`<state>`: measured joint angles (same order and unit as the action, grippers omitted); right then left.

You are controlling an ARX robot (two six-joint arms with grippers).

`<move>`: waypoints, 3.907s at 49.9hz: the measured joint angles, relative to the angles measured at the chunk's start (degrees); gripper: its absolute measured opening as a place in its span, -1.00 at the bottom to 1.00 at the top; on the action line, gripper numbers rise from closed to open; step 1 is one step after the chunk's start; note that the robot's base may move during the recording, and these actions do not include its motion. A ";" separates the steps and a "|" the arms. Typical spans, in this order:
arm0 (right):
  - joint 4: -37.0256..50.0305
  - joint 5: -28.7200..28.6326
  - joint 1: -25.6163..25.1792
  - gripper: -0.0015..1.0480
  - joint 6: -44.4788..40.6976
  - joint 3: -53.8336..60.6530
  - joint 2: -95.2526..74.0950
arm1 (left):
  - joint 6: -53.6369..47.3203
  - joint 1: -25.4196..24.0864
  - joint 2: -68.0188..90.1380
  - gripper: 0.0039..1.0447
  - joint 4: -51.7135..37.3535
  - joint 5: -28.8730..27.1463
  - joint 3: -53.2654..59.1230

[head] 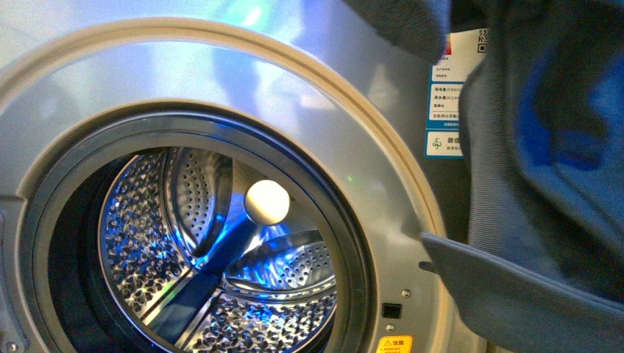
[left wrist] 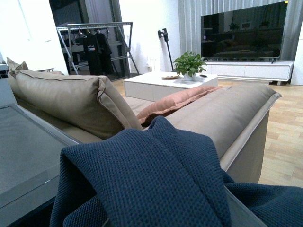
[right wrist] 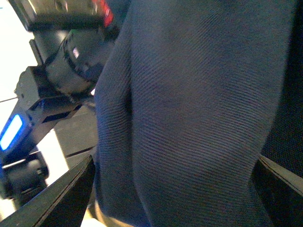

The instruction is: Collect clothes from washing machine

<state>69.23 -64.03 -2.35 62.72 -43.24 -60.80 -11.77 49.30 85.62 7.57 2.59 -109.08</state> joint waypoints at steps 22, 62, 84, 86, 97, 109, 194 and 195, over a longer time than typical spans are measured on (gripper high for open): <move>-13.53 6.86 14.95 0.85 -9.81 1.05 9.35 | 0.00 0.00 -0.13 -0.76 0.02 0.04 -0.02; -39.32 37.79 27.56 0.85 -36.92 -9.64 2.12 | -0.02 0.00 -0.13 -0.76 0.02 -0.04 -0.02; -39.52 48.48 30.03 0.85 -41.44 -14.32 -4.57 | -0.02 -0.07 -0.13 -0.76 0.02 -0.48 -0.02; -39.52 49.13 30.03 0.85 -41.53 -14.64 -5.01 | -0.02 -0.07 -0.13 -0.76 0.02 -0.50 -0.02; -39.52 54.27 29.83 0.79 -41.59 -17.03 -7.87 | -0.02 -0.09 -0.13 -0.76 0.02 -0.52 -0.02; -37.59 55.32 27.12 0.02 -41.81 -15.06 -6.73 | -0.02 -0.11 -0.11 -0.76 0.02 -0.46 -0.02; -57.66 19.89 -53.75 0.14 -43.56 9.05 -14.95 | 0.07 0.00 -0.13 0.88 0.00 0.09 -0.66; -58.23 19.91 -53.48 0.25 -43.52 9.25 -14.53 | 0.07 0.00 -0.13 0.88 0.00 0.09 -0.66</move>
<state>11.00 -44.12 -55.83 19.20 -34.00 -75.33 -11.70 49.30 85.49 7.57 2.68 -109.73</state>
